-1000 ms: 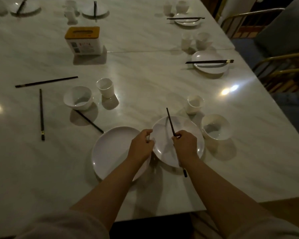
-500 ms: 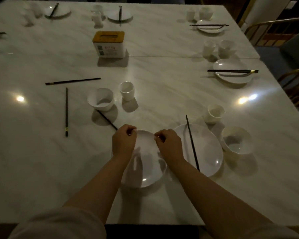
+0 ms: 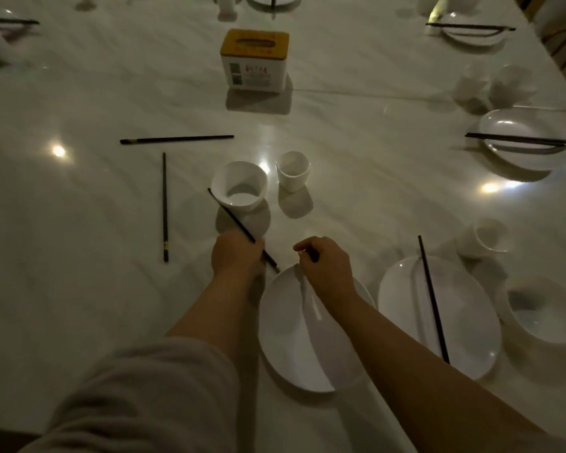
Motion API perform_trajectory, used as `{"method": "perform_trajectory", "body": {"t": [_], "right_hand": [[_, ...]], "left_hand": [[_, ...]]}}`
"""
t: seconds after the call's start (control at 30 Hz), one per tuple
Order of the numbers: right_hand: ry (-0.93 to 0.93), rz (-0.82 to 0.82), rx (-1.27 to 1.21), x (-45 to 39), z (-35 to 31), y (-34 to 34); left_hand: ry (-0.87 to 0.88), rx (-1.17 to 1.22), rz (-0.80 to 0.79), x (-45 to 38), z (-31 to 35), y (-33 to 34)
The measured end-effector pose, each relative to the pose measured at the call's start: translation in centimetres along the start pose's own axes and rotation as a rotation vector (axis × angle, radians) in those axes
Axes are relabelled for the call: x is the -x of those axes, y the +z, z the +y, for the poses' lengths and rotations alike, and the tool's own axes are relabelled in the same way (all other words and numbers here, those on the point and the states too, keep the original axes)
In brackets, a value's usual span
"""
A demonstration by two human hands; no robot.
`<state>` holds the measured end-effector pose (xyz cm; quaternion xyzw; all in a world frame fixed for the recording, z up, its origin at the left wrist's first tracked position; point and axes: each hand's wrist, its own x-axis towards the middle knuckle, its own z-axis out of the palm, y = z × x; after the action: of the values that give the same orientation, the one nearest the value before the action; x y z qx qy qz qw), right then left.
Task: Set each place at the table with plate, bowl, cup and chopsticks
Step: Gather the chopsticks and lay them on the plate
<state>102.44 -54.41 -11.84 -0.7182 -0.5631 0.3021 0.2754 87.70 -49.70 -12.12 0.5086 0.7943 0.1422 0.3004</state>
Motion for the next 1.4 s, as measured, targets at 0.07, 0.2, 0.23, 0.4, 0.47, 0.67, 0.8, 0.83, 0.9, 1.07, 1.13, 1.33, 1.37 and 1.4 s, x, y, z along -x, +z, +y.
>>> {"method": "perform_trajectory", "body": {"t": [0.07, 0.2, 0.23, 0.4, 0.47, 0.67, 0.8, 0.83, 0.9, 1.07, 1.13, 1.33, 1.37, 1.4], "right_hand": [[-0.001, -0.012, -0.003, -0.1, -0.5, 0.5], [-0.035, -0.051, -0.006, -0.2, -2.0, 1.8], [-0.045, -0.069, -0.009, -0.2, -2.5, 2.2], [0.009, -0.187, -0.090, -0.4, -5.1, 4.0], [0.056, -0.257, -0.123, -0.4, -6.0, 4.6], [0.173, -0.295, -0.199, 0.7, -6.9, 4.8], [0.198, -0.284, -0.257, 2.4, -6.7, 3.6], [0.196, -0.278, -0.267, 2.7, -6.5, 3.2], [0.199, -0.249, -0.290, 3.1, -6.1, 2.1], [0.238, -0.116, -0.307, 3.8, -4.2, -1.3], [0.267, -0.029, -0.295, 4.2, -2.9, -2.7], [0.362, 0.250, -0.131, 6.8, 2.7, -8.2], [0.386, 0.291, -0.113, 7.3, 3.7, -9.1], [0.412, 0.331, -0.094, 7.7, 4.7, -10.0]], "left_hand": [[-0.025, 0.024, -0.026, -0.4, -0.1, -0.5], [-0.076, 0.041, -0.059, -0.9, -1.3, -1.9], [-0.089, 0.062, -0.061, -0.9, -1.8, -2.2], [-0.129, 0.244, -0.009, 0.8, -4.3, -3.2], [-0.114, 0.321, -0.018, 2.0, -4.9, -3.4], [-0.085, 0.480, -0.066, 3.7, -5.3, -4.4], [-0.051, 0.507, -0.087, 3.8, -4.2, -5.2], [-0.031, 0.497, -0.093, 3.9, -3.9, -5.1], [0.021, 0.482, -0.116, 4.3, -3.0, -4.9], [0.161, 0.426, -0.195, 5.7, -0.3, -3.2], [0.189, 0.445, -0.238, 6.5, 1.3, -2.2], [0.283, 0.410, -0.409, 10.0, 6.3, 2.3], [0.315, 0.367, -0.434, 10.6, 7.0, 3.1], [0.345, 0.319, -0.453, 11.3, 7.5, 3.9]]}}
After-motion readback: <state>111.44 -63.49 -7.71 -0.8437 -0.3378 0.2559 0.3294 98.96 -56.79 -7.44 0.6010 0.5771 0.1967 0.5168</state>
